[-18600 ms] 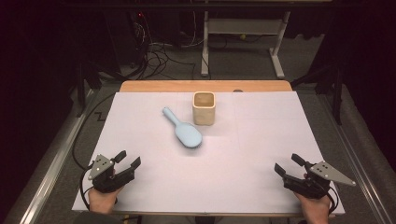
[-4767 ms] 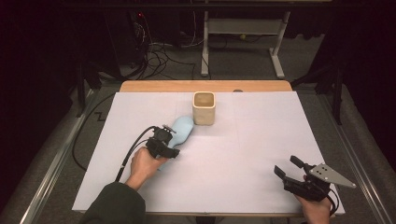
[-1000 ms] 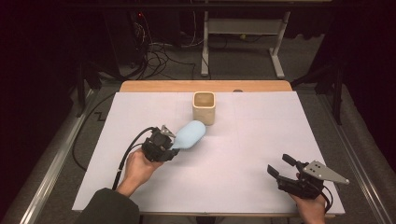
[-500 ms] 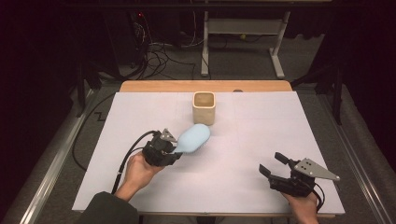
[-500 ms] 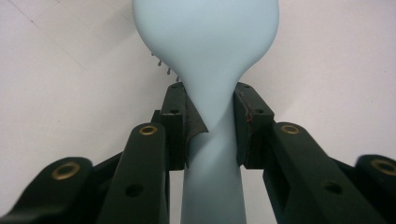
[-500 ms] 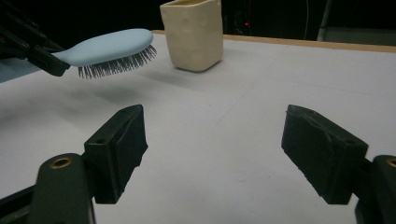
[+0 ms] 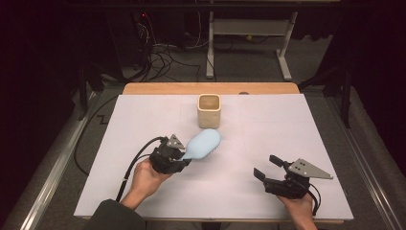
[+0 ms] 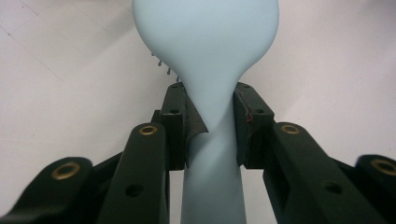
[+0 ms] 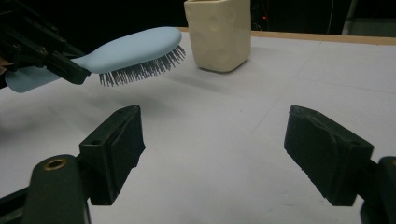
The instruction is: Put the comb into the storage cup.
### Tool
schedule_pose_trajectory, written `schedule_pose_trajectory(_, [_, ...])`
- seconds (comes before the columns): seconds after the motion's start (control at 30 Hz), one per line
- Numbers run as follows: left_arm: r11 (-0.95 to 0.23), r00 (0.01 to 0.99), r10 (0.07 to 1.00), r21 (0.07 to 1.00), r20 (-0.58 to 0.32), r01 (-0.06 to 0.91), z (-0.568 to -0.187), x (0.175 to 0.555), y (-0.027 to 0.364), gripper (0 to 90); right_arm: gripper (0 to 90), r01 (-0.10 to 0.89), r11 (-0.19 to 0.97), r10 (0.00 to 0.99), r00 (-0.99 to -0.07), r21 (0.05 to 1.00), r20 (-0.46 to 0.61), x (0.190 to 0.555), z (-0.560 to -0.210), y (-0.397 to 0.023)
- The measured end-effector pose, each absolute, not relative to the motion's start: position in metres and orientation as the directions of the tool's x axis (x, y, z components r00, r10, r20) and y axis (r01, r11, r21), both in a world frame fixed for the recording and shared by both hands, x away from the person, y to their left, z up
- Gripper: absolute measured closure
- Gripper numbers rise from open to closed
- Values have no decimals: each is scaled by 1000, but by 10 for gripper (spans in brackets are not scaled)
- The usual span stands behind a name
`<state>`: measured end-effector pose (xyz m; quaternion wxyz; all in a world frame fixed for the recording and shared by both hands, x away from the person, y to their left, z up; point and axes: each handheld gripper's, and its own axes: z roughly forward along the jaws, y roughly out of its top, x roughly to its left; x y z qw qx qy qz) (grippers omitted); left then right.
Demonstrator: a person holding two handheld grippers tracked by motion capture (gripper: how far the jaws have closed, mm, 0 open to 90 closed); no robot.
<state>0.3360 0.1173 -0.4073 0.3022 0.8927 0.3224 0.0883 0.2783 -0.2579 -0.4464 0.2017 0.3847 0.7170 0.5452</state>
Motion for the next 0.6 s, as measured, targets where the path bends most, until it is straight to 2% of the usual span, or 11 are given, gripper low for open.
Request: schedule_pose_trajectory(0.6, [-627,805,593,610,-31,485,-403,335,97,692,211,373,115,729,-661,921,176,291,-451,-233])
